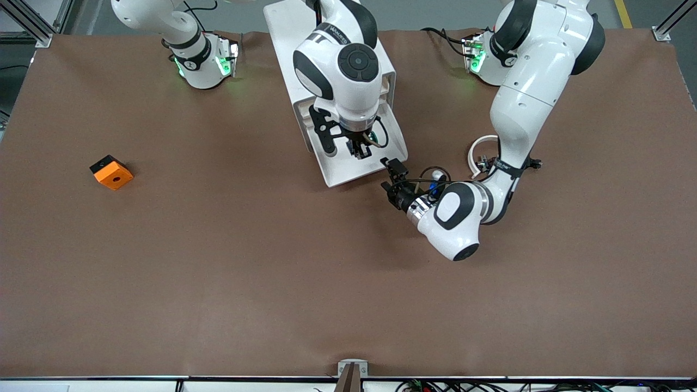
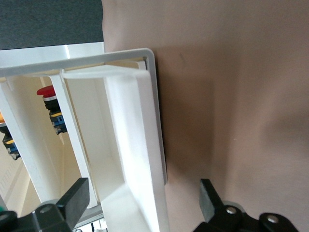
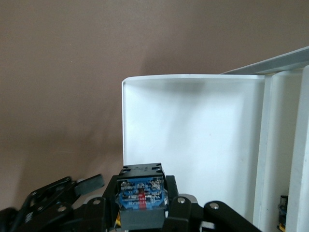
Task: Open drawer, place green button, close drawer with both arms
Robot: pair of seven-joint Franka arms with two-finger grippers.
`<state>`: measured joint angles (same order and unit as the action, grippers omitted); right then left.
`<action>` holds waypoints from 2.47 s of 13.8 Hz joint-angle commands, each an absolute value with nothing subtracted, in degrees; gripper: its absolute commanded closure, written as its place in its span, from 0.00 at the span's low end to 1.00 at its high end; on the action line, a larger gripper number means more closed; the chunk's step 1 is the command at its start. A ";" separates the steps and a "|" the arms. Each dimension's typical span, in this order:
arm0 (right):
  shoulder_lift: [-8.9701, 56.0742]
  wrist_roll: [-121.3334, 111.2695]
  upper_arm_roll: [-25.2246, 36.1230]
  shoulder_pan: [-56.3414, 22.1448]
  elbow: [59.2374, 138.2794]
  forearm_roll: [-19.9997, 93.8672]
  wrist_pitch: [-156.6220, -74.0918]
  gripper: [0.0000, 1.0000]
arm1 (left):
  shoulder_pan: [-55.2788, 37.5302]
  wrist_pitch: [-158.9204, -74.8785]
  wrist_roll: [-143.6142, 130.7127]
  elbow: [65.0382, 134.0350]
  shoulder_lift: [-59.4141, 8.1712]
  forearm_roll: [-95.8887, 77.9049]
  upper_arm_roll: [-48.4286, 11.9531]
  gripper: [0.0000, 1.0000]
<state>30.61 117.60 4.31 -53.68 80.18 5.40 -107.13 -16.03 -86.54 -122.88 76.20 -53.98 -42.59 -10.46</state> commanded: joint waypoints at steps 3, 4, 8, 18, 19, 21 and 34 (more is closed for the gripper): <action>29.62 121.98 5.01 -55.63 86.04 5.01 -113.19 1.00 | -14.50 -86.75 -118.49 78.13 -51.33 -36.57 -10.28 0.00; 29.62 123.21 4.92 -55.63 87.00 5.01 -114.77 1.00 | -14.07 -87.53 -116.74 79.09 -50.46 -34.30 -10.28 0.00; 30.41 126.29 4.92 -56.69 87.89 5.01 -117.51 1.00 | -13.19 -89.38 -106.81 79.63 -48.44 -26.21 -10.28 0.00; 32.43 130.16 4.92 -58.80 90.00 5.10 -120.49 1.00 | -8.44 -98.33 -68.77 79.45 -44.39 -11.16 -10.11 0.00; 32.69 130.17 4.83 -58.97 89.91 5.10 -120.67 1.00 | -8.18 -100.35 -65.16 79.71 -44.04 -11.08 -10.11 0.00; 33.83 131.21 4.92 -59.50 89.74 5.10 -121.63 1.00 | -8.26 -101.77 -60.84 79.72 -43.51 -9.68 -8.80 0.00; 36.74 135.88 4.83 -60.38 88.86 5.10 -124.45 1.00 | -8.70 -116.19 -27.42 79.10 -43.68 0.33 -8.18 0.00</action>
